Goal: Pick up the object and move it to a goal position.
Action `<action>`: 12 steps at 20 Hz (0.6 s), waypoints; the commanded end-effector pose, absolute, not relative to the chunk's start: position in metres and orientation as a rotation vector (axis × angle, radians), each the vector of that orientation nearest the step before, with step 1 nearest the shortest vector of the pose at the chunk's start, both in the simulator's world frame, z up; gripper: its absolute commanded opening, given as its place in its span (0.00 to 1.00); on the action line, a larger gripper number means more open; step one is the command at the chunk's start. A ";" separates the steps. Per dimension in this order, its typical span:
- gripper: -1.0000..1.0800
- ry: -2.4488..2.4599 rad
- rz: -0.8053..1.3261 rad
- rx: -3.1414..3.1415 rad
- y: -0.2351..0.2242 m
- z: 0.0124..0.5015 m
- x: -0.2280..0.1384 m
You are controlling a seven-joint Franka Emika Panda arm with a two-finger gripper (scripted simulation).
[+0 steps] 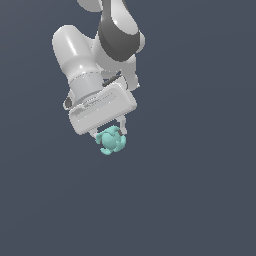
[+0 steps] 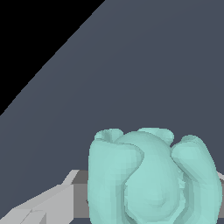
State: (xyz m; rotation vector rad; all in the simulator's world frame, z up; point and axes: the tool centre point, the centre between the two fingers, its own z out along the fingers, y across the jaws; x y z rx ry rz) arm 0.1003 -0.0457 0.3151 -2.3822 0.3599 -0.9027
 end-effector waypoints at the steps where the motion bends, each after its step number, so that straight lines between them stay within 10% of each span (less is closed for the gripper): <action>1: 0.00 0.321 -0.944 -2.338 -0.054 0.334 0.105; 12: 0.00 0.131 -1.119 -2.105 -0.100 0.426 0.118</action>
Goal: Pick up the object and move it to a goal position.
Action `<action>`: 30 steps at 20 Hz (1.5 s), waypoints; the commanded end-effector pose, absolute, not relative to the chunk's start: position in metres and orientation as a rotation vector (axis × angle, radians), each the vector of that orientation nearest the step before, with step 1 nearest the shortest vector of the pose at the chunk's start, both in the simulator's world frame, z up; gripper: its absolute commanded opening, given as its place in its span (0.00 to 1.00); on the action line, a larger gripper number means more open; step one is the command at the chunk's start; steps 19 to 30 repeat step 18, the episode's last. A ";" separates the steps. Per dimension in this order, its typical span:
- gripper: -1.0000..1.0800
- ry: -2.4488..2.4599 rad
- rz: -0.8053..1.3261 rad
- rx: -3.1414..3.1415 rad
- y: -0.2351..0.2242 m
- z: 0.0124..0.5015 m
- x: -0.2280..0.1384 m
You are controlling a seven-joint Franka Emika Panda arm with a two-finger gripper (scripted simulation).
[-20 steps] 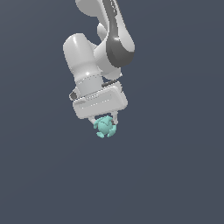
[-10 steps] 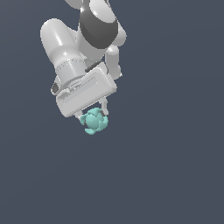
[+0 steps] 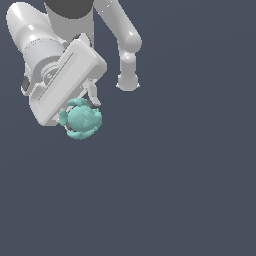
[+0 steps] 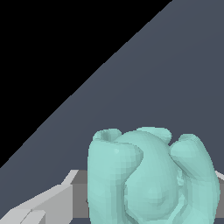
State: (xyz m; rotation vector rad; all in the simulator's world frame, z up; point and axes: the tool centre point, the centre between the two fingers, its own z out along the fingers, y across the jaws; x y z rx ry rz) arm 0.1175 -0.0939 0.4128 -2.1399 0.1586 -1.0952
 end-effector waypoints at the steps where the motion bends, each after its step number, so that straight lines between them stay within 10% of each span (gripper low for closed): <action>1: 0.00 0.114 -1.133 -2.084 -0.105 0.434 0.119; 30: 0.00 -0.032 -1.232 -1.887 -0.144 0.500 0.118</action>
